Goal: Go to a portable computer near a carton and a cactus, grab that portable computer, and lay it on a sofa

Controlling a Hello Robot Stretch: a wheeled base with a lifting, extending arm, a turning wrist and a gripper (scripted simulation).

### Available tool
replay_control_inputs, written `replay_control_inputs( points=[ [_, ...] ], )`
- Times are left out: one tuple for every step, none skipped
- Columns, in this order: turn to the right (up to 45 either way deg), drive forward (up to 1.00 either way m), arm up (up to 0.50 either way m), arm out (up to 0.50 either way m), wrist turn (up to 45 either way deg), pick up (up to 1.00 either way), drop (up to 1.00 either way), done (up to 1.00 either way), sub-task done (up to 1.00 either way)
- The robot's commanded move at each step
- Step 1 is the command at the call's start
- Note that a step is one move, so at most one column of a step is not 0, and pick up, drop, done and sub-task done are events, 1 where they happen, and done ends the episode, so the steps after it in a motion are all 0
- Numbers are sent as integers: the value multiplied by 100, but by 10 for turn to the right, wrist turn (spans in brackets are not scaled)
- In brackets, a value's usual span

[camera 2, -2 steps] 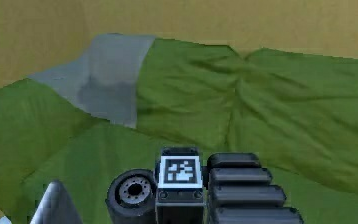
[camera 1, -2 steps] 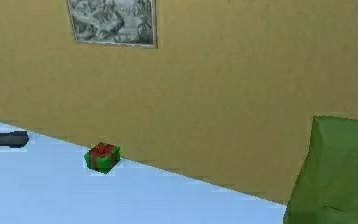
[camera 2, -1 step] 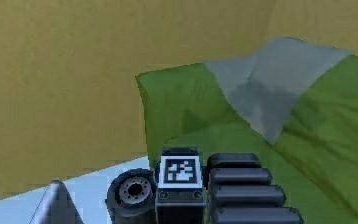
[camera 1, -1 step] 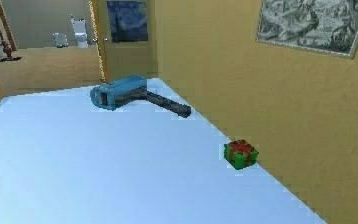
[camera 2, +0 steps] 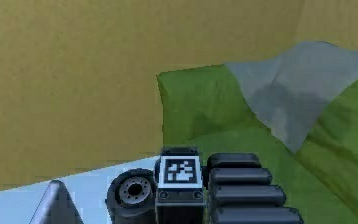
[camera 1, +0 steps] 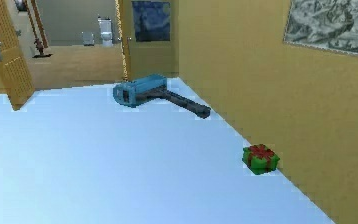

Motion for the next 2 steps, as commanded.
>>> replay_control_inputs(
  points=[
    [450,0,0,0,0,0,0,0,0],
    [270,0,0,0,0,0,0,0,0]
  ],
)
